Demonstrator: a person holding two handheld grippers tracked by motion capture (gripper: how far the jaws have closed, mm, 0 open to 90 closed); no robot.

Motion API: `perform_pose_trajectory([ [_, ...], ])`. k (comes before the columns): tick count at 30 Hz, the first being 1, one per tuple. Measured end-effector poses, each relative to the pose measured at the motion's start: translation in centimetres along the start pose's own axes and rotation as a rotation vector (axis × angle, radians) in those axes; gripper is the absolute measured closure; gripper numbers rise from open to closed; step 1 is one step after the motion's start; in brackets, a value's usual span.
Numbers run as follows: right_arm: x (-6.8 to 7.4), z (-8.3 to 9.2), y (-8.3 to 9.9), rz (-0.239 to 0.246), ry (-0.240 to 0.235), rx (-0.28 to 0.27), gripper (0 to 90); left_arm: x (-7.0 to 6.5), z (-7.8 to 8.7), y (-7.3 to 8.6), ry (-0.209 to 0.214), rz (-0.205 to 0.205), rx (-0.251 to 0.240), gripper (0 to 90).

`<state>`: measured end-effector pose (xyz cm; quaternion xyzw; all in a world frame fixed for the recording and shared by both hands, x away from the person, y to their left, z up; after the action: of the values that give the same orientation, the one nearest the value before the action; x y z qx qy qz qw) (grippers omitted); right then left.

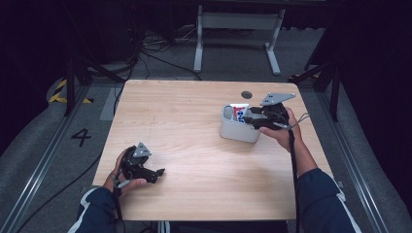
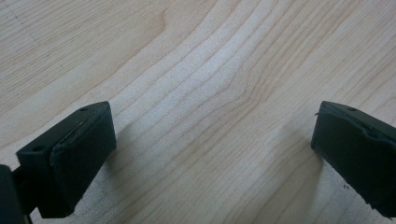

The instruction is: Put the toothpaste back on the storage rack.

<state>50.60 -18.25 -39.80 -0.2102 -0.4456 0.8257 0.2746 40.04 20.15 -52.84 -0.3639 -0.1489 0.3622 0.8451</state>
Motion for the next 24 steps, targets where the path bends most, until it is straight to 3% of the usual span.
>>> perform_pose_trajectory([
  [10,0.2,1.1,0.1,0.019,0.033,0.015,37.8,0.0,0.0,0.0,-0.001,0.000,-0.001,0.3],
  [24,0.7,3.2,0.3,0.058,0.044,0.029,34.6,0.0,0.0,0.0,-0.001,0.003,0.001,0.4],
])
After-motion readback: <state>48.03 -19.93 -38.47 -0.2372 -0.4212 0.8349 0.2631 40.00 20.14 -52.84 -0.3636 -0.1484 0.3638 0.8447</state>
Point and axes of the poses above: each handheld gripper's, and its own axes: z roughly backward along the jaws, y roughly out of its underside, x roughly to its left, the point moved 6 cm from there along -z, roughly forward along the jaws, and after that the axes turned 5 degrees about -x, right-handed, at the moved point
